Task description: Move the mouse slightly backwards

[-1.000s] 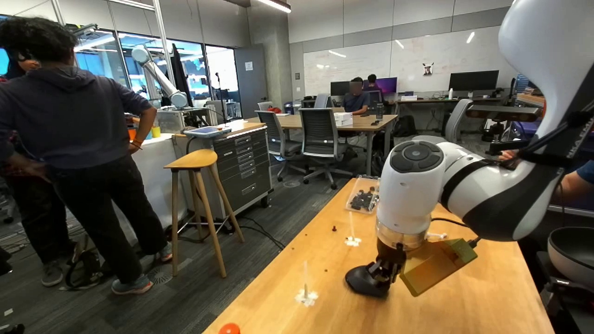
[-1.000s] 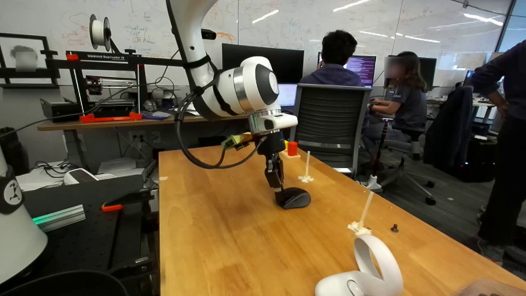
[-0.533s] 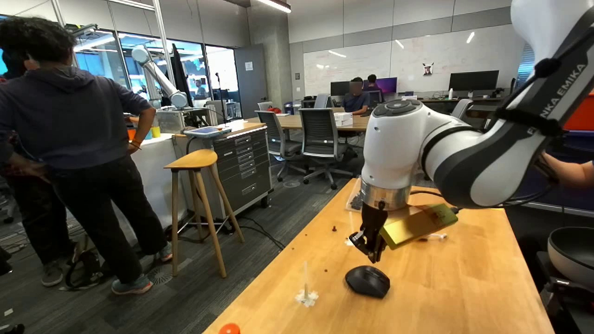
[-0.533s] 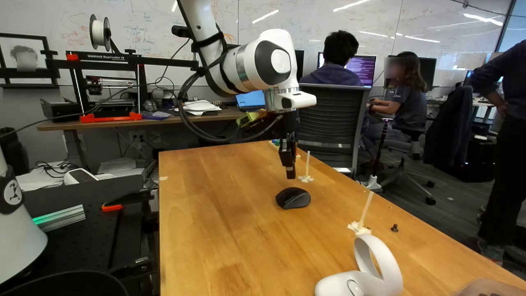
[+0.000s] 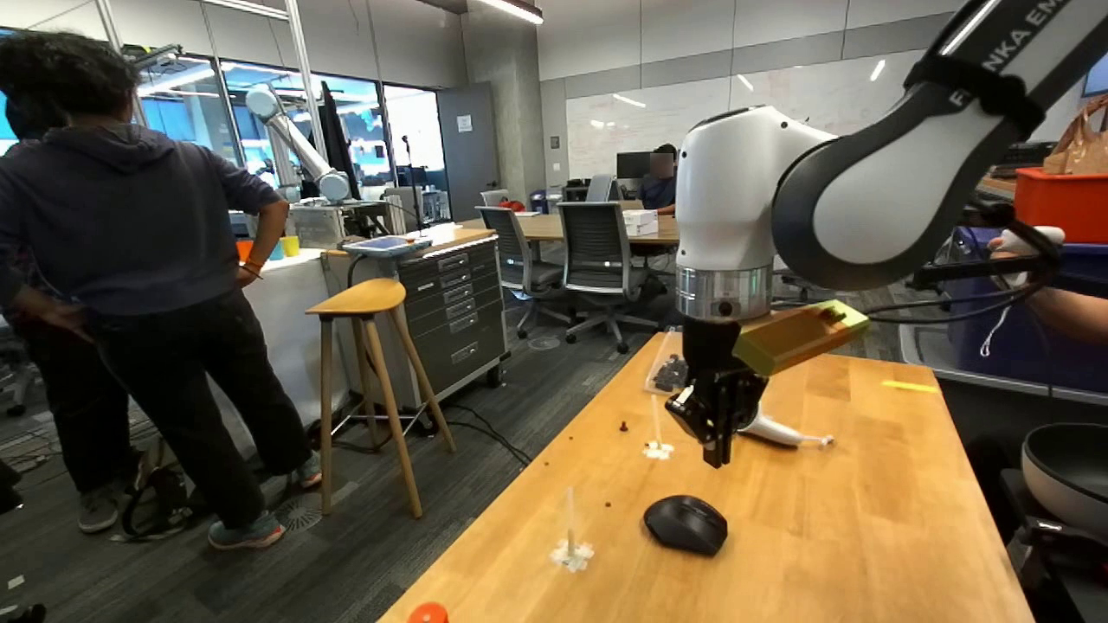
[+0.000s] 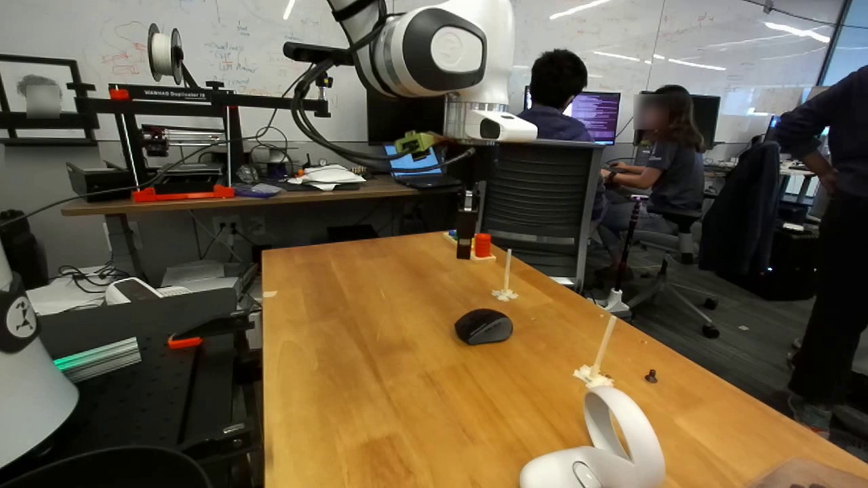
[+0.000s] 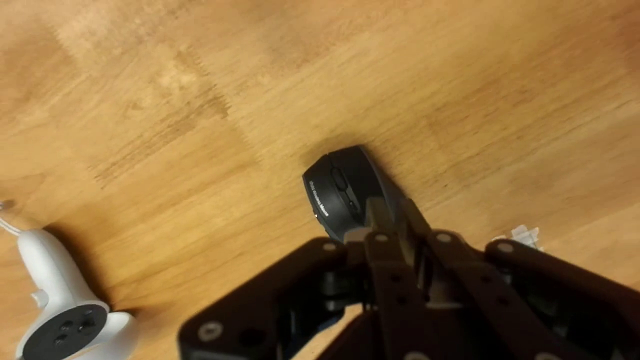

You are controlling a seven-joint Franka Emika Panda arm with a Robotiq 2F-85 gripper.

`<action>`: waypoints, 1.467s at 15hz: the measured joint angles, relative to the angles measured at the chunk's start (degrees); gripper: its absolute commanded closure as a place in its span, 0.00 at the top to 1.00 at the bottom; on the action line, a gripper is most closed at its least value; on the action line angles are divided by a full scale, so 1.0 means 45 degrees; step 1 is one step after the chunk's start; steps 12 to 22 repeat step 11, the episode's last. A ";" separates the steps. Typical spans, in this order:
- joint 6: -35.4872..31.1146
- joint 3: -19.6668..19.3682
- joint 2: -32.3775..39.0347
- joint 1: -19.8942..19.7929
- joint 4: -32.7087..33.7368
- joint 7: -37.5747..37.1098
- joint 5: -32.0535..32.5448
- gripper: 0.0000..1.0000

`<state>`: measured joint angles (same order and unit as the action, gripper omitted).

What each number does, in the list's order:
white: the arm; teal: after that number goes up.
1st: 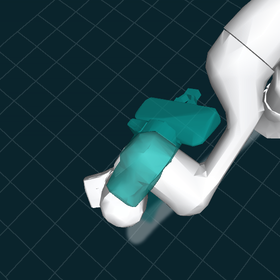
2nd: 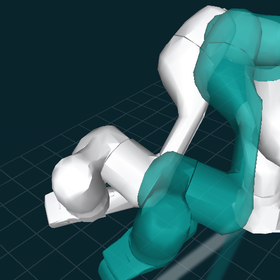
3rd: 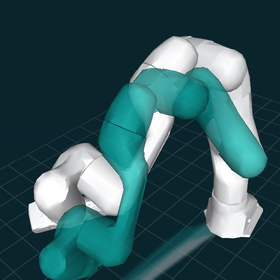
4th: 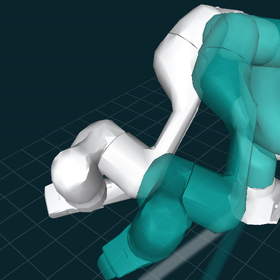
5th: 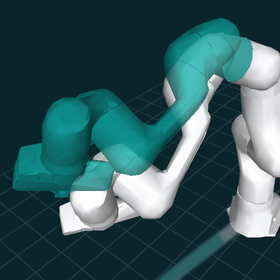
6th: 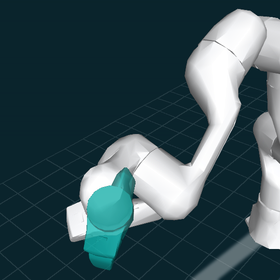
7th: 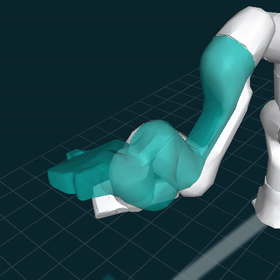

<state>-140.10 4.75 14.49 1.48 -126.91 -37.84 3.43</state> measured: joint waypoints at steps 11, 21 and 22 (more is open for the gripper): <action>0.3009 -0.0058 -0.1396 0.0028 0.0082 0.2209 -0.0850 0.41; 0.3009 -0.0058 -0.1396 0.0028 0.0082 0.2209 -0.0850 0.41; 0.3009 -0.0058 -0.1396 0.0028 0.0082 0.2209 -0.0850 0.41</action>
